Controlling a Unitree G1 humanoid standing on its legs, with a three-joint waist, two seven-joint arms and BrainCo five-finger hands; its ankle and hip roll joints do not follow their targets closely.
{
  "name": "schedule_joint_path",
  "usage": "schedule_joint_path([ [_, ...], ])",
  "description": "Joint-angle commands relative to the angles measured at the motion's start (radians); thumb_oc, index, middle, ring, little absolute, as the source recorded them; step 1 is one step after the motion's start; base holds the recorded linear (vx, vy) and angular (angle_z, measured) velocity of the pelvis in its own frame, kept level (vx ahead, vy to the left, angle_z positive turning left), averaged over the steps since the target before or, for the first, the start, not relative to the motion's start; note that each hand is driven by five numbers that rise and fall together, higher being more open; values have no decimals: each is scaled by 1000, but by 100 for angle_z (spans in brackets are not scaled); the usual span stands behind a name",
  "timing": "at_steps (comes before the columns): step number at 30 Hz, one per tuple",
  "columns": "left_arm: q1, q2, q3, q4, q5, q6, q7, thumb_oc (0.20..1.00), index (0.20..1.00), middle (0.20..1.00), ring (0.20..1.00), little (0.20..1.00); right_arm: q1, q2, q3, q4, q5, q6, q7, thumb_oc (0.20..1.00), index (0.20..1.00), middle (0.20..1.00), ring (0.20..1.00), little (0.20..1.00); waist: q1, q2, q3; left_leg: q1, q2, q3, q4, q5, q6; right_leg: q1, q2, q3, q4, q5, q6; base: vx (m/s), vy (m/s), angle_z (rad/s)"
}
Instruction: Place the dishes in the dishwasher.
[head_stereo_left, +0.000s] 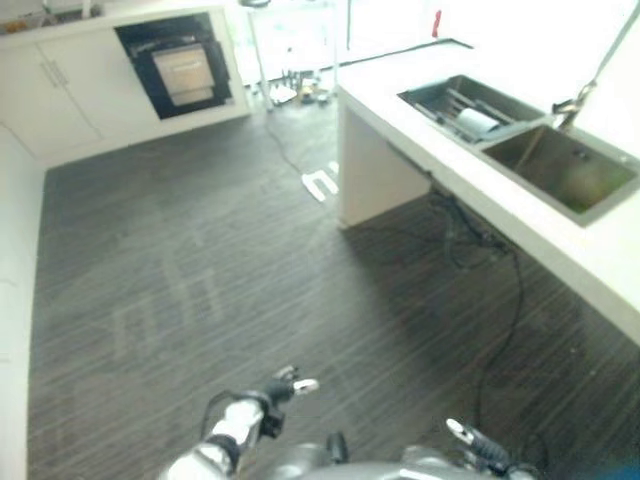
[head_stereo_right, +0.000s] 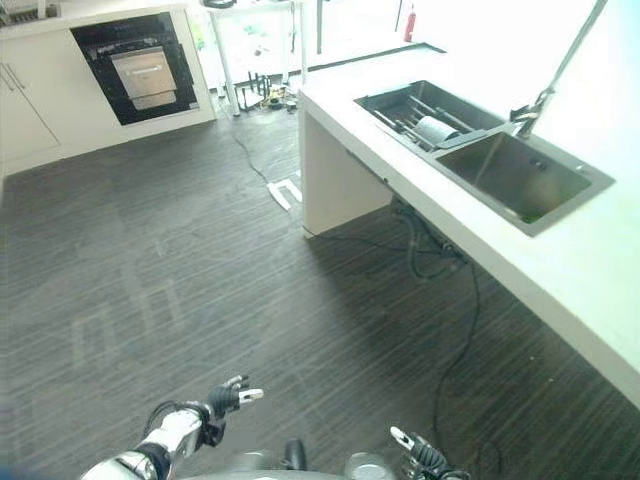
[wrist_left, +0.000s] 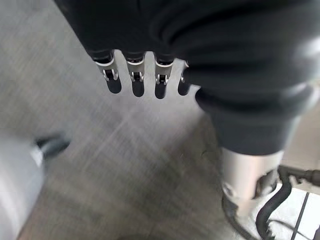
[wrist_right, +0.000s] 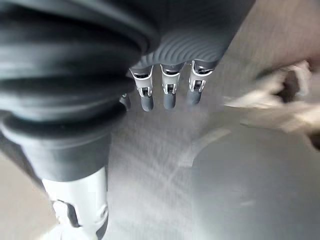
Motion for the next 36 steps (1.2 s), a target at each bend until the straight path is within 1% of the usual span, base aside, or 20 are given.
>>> schedule_joint_path([
  [1, 4, 26, 14, -48, 8, -14, -5, 1000, 1000, 1000, 1000, 1000, -30, -10, 25, 6, 4, -19, -3, 1000, 1000, 1000, 1000, 1000, -22, -27, 13, -85, 101, -15, 110, -43, -109, 70, 136, -13, -468, 204, 35, 322, 68, -15],
  [2, -3, 29, 13, -50, 18, 0, -2, 1000, 1000, 1000, 1000, 1000, -34, -10, 29, 8, 12, -21, -2, 1000, 1000, 1000, 1000, 1000, -29, -36, 11, -74, 91, -17, 110, -62, -113, 49, 133, -43, -583, 219, 37, 256, 20, 32],
  [3, -7, 28, 8, -44, 25, 0, 0, 1000, 1000, 1000, 1000, 1000, -36, -15, 31, 14, 18, -24, 6, 1000, 1000, 1000, 1000, 1000, -41, -44, 11, -62, 78, -24, 110, -79, -113, 30, 136, -32, -663, 233, 34, 314, 4, 39],
  [4, -8, 22, 1, -38, 37, 4, 5, 1000, 1000, 1000, 1000, 1000, -33, -19, 27, 22, -3, -33, 13, 1000, 1000, 1000, 1000, 1000, -61, -66, 10, -38, 41, -36, 110, -106, -109, -52, 108, 3, -663, 234, 43, 314, -11, 65],
  [7, 4, 18, -14, -30, 73, 12, 5, 1000, 1000, 1000, 1000, 1000, -21, -12, 20, 36, -27, -20, -4, 1000, 1000, 1000, 1000, 1000, -88, -73, -3, -1, 16, -61, 110, -147, -110, -126, 79, 59, -663, 245, 58, 329, -54, 53],
  [12, 32, 1, -5, -13, 94, 15, 37, 1000, 1000, 1000, 1000, 1000, -13, -1, 0, 91, -12, 66, -35, 1000, 1000, 1000, 1000, 1000, -83, -63, -41, 60, 43, -24, 110, -156, -131, -54, 95, 57, -663, 189, 18, 353, -144, 36],
  [13, 34, -1, 0, -12, 89, 6, 50, 1000, 1000, 1000, 1000, 1000, -11, -3, -3, 97, -26, 71, -33, 1000, 1000, 1000, 1000, 1000, -84, -60, -43, 82, 50, -14, 110, -131, -140, -38, 101, 60, -663, 176, 6, 385, -171, -7],
  [14, 37, -2, 12, -19, 86, -17, 77, 1000, 1000, 1000, 1000, 1000, -7, -13, -6, 101, -37, 62, -29, 1000, 1000, 1000, 1000, 1000, -70, -77, -42, 136, 67, 22, 110, 51, -177, -2, 93, 71, -663, 145, -21, 314, -193, -22],
  [15, 40, -6, 19, -24, 84, -29, 90, 1000, 1000, 1000, 1000, 1000, -8, -21, -5, 102, -30, 56, -23, 1000, 1000, 1000, 1000, 1000, -63, -80, -30, 89, 87, 21, 231, 97, -195, 17, 96, 76, -663, 130, -37, 291, -238, -50],
  [16, 44, -8, 31, -41, 91, -32, 102, 1000, 1000, 1000, 1000, 1000, -11, -35, -8, 94, -15, 53, -21, 1000, 1000, 1000, 1000, 1000, -47, -89, -10, -26, 99, 1, 416, 141, -207, 45, 100, 97, -663, 116, -63, 153, -168, -43],
  [17, 47, -7, 33, -59, 98, -22, 106, 1000, 1000, 1000, 1000, 1000, -13, -44, -12, 87, 2, 49, -20, 1000, 1000, 1000, 1000, 1000, -32, -91, 11, -151, 110, -25, 529, 160, -201, 77, 110, 112, -663, 107, -77, 152, -93, -15],
  [18, 49, -7, 35, -64, 105, -18, 104, 1000, 1000, 1000, 1000, 1000, -15, -48, -16, 85, 9, 48, -18, 1000, 1000, 1000, 1000, 1000, -23, -87, 22, -178, 109, -35, 507, 165, -195, 92, 119, 124, -663, 101, -80, 232, 75, -41],
  [20, 62, -5, 23, -66, 101, -31, 113, 1000, 1000, 1000, 1000, 1000, -43, -60, -27, 89, -10, 60, -12, 1000, 1000, 1000, 1000, 1000, 3, -79, 48, -175, 112, -79, 233, 207, -190, 138, 156, 192, -663, 66, -74, 368, 262, -107],
  [21, 66, -3, 20, -63, 87, -36, 117, 1000, 1000, 1000, 1000, 1000, -52, -64, -24, 91, -20, 65, -10, 1000, 1000, 1000, 1000, 1000, 15, -76, 48, -180, 104, -115, 160, 220, -194, 146, 168, 216, -663, 57, -71, 388, 356, -154],
  [22, 74, -2, 22, -58, 72, -48, 125, 1000, 1000, 1000, 1000, 1000, -69, -68, -9, 100, -22, 74, -7, 1000, 1000, 1000, 1000, 1000, 43, -56, 50, -244, 105, -214, 110, 202, -205, 165, 204, 265, -663, 40, -66, 360, 359, -145],
  [23, 80, -5, 26, -58, 78, -46, 123, 1000, 1000, 1000, 1000, 1000, -82, -71, -3, 110, -22, 81, 0, 1000, 1000, 1000, 1000, 1000, 60, -44, 47, -299, 105, -266, 110, 177, -215, 182, 219, 296, -663, 25, -59, 363, 373, -112],
  [26, 72, -13, 19, -49, 107, -45, 109, 1000, 1000, 1000, 1000, 1000, -81, -68, -12, 113, -1, 70, 2, 1000, 1000, 1000, 1000, 1000, 51, -27, 29, -325, 134, -196, 110, 142, -217, 206, 198, 288, -663, -3, -37, 265, 331, -103],
  [29, 49, -4, -22, -38, 138, -35, 109, 1000, 1000, 1000, 1000, 1000, -60, -53, -30, 100, 22, 91, -7, 1000, 1000, 1000, 1000, 1000, 15, -14, -1, -236, 112, -184, 110, 64, -182, 200, 146, 264, -663, 9, -10, 265, 341, -36],
  [34, 19, 12, -37, -30, 116, -12, 99, 1000, 1000, 1000, 1000, 1000, -47, -20, -13, 101, 21, 76, -17, 1000, 1000, 1000, 1000, 1000, -2, -11, -27, -172, 82, -164, 110, 9, -135, 170, 107, 236, -663, 49, 11, 179, 187, -41],
  [36, 18, 13, -33, -25, 116, -12, 97, 1000, 1000, 1000, 1000, 1000, -46, -16, -9, 96, 10, 72, -18, 1000, 1000, 1000, 1000, 1000, -5, -14, -31, -167, 82, -149, 110, -1, -130, 160, 101, 233, -663, 56, 15, 65, 85, -62],
])
